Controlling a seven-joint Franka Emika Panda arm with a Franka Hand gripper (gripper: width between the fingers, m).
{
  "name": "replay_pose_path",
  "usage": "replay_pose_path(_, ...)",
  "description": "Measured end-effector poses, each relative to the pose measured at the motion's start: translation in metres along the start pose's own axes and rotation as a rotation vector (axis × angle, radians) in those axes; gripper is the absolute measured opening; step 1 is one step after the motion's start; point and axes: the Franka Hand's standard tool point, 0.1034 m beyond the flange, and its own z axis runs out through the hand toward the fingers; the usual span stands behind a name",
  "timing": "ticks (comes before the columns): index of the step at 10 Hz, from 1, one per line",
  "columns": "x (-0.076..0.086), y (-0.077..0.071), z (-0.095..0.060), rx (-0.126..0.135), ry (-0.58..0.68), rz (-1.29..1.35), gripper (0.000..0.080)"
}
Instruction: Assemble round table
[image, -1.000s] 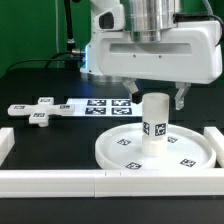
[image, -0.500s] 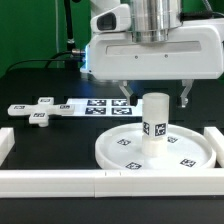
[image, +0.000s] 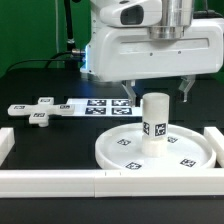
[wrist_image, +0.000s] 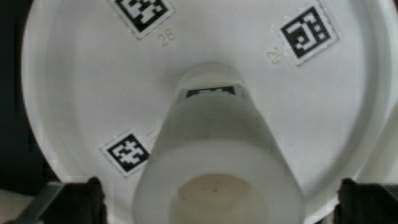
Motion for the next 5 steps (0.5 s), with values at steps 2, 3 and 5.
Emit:
replay_pose_path(2, -0.0003, 0.0005, 0.0005, 0.000, -0.001, -0.150, 0.0649)
replay_pose_path(3, -0.0004, -0.0001, 0.0014, -0.002, -0.002, -0.225, 0.0649)
replay_pose_path(5, -0.0003, -0.0042, 0.0054, -0.022, -0.011, -0.474, 0.0649)
